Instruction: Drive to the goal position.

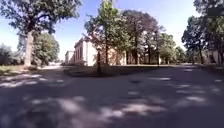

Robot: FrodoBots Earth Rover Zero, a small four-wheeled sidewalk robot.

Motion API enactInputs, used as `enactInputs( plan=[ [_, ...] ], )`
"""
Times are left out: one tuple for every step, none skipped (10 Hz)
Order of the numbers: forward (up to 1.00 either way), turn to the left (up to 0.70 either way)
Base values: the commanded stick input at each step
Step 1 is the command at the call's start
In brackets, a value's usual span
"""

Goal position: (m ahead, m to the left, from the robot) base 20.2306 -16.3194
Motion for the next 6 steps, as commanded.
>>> enactInputs(
  plan=[
    [0.45,0.00],
    [0.45,0.00],
    [0.45,0.00],
    [0.45,0.00],
    [0.45,0.00],
    [0.45,0.00]
  ],
)
